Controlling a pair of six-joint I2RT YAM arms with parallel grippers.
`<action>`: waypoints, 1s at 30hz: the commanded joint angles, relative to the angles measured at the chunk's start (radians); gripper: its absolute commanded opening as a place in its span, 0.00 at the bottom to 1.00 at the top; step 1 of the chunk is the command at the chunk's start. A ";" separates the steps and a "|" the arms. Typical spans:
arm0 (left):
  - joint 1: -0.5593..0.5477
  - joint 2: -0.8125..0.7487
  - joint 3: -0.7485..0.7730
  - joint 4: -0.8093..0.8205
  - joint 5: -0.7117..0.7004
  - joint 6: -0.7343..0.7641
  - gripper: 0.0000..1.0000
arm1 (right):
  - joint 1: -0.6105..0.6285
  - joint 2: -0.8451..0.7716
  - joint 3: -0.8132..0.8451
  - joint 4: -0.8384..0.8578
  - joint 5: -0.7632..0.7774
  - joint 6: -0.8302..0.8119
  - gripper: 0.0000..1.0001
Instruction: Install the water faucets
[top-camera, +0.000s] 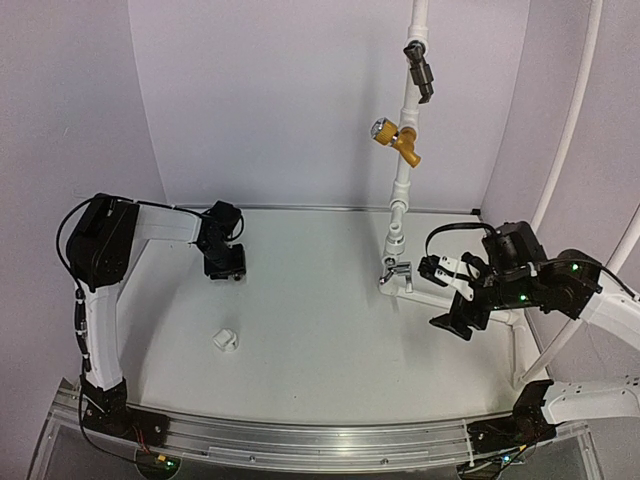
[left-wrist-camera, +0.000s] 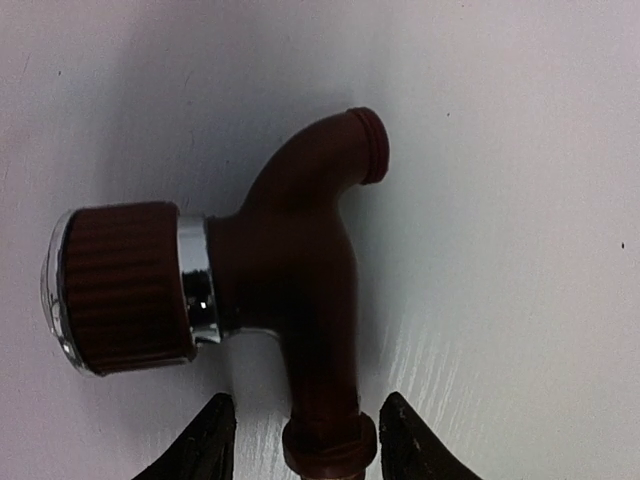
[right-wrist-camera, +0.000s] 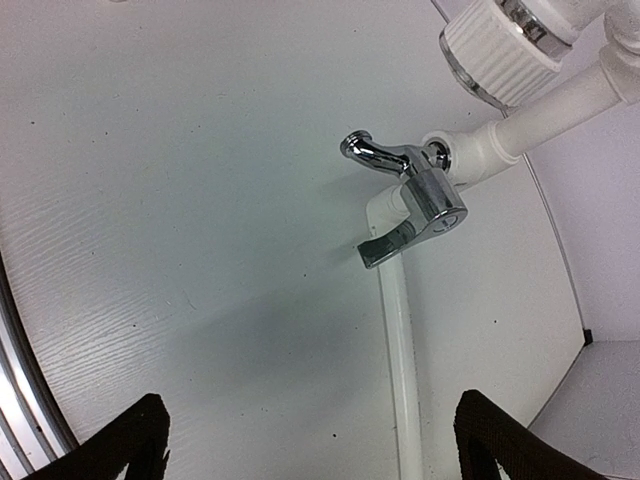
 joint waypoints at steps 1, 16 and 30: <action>0.000 0.050 0.072 0.006 -0.051 0.003 0.46 | 0.006 -0.011 0.020 0.027 0.017 0.030 0.96; -0.027 -0.085 -0.033 0.012 -0.030 -0.015 0.02 | 0.006 0.105 0.087 -0.085 -0.062 -0.077 0.95; -0.100 -0.462 -0.178 -0.097 0.042 0.004 0.00 | 0.006 0.202 0.447 -0.367 -0.239 -0.218 0.96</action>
